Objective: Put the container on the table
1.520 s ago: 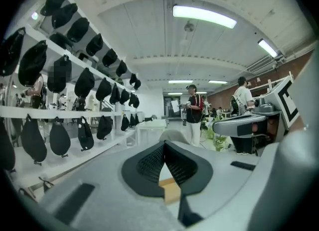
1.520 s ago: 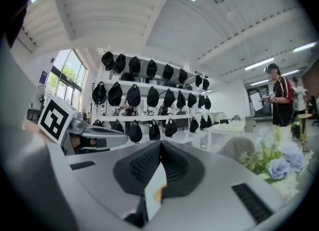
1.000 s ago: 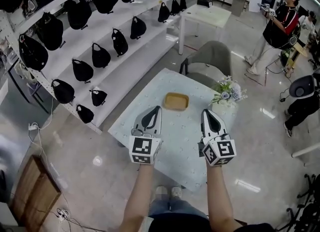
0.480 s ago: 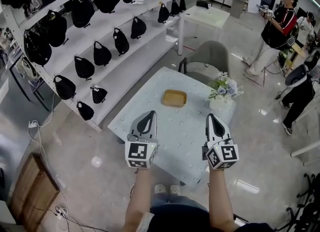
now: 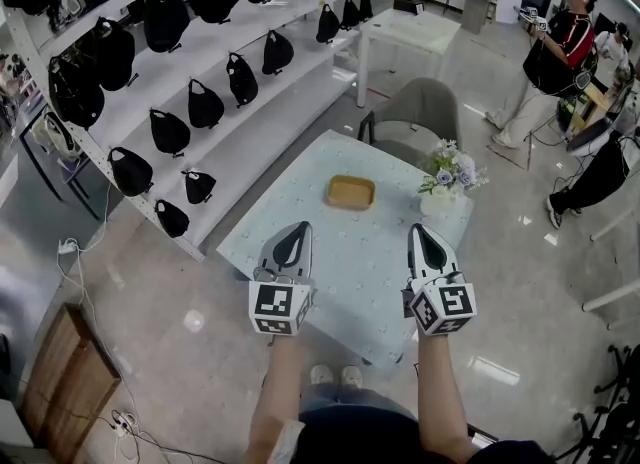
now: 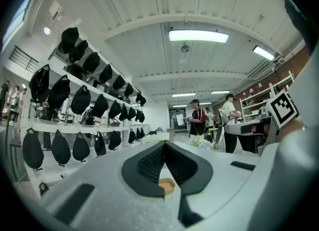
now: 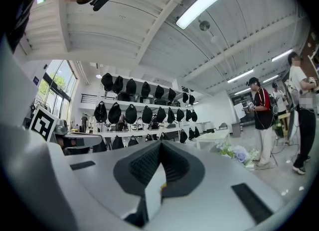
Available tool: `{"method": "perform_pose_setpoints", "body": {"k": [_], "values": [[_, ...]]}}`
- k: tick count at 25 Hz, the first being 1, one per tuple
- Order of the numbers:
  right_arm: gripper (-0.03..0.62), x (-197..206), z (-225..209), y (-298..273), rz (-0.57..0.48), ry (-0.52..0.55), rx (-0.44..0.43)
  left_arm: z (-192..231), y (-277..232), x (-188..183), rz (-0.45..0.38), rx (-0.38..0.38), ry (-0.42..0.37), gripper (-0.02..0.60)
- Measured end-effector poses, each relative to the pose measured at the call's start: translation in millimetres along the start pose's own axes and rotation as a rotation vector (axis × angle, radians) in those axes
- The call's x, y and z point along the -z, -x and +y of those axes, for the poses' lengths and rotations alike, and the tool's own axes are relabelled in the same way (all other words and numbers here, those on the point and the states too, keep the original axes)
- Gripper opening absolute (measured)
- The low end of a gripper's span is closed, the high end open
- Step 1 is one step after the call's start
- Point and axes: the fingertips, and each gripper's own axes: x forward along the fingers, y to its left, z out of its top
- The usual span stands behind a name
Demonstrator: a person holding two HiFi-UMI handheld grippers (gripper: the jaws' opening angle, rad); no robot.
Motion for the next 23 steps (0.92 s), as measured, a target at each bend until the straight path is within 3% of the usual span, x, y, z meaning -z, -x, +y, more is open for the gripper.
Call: {"method": "perform_pose_setpoints", "body": {"k": [23], "values": [[-0.003,2.7,9.1,3.7,0.02,0.011,-0.009,5.0,6.2,4.8,0.013,-0.011,0.029,0.002]]}}
